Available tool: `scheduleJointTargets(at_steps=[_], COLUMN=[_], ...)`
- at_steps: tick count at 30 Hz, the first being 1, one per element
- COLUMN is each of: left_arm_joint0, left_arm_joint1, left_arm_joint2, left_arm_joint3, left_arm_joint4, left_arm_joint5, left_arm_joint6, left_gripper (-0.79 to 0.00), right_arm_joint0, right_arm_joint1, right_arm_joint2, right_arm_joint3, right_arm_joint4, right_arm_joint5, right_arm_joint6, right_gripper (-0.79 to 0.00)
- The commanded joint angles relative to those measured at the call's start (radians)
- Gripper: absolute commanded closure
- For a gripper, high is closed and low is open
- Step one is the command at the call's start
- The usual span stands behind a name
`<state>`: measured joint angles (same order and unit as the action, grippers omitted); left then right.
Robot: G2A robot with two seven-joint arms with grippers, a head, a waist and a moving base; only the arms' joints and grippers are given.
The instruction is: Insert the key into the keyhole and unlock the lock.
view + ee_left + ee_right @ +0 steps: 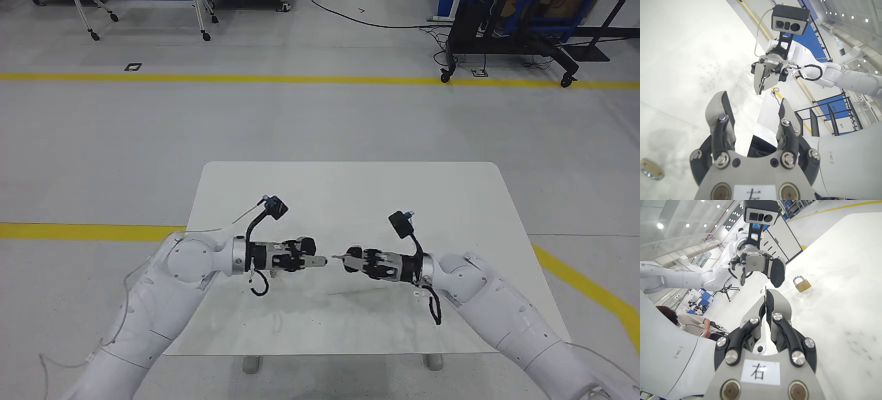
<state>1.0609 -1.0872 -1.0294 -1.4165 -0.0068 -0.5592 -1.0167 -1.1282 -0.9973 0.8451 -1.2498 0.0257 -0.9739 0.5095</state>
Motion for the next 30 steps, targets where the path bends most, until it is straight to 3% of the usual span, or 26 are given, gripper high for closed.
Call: scheduleJointTargets(at_steps=[1, 6, 9, 11, 15, 20, 23, 30], left_arm_joint0=[0.013, 0.070, 0.138, 0.181, 0.216, 0.194, 0.172, 0.124], left_arm_joint1=[0.007, 0.034, 0.054, 0.060, 0.061, 0.051, 0.045, 0.033], left_arm_joint2=[-0.025, -0.087, -0.110, -0.101, -0.083, -0.059, -0.044, -0.008], left_arm_joint3=[-0.016, -0.136, -0.252, -0.320, -0.376, -0.303, -0.263, -0.189], left_arm_joint4=[0.046, 0.350, 0.692, 0.836, 0.900, 0.862, 0.864, 0.867], left_arm_joint5=[0.003, 0.067, 0.217, 0.320, 0.426, 0.444, 0.460, 0.470], left_arm_joint6=[0.029, 0.092, 0.097, 0.052, -0.024, 0.019, 0.022, 0.001], left_gripper=[-0.785, -0.785, -0.785, -0.785, -0.785, -0.785, -0.591, -0.323], right_arm_joint0=[-0.020, -0.090, -0.134, -0.153, -0.161, -0.162, -0.162, -0.162], right_arm_joint1=[0.004, 0.022, 0.032, 0.036, 0.037, 0.033, 0.033, 0.033], right_arm_joint2=[0.028, 0.113, 0.162, 0.184, 0.207, 0.215, 0.215, 0.215], right_arm_joint3=[0.002, -0.023, -0.043, -0.049, -0.062, -0.079, -0.079, -0.079], right_arm_joint4=[-0.013, -0.037, -0.044, -0.041, -0.043, -0.064, -0.064, -0.064], right_arm_joint5=[-0.024, -0.038, -0.038, -0.038, -0.038, -0.038, -0.038, -0.038], right_arm_joint6=[-0.041, -0.135, -0.177, -0.197, -0.212, -0.226, -0.226, -0.226], right_gripper=[0.000, 0.000, 0.000, 0.000, 0.000, 0.000, 0.000, 0.000])
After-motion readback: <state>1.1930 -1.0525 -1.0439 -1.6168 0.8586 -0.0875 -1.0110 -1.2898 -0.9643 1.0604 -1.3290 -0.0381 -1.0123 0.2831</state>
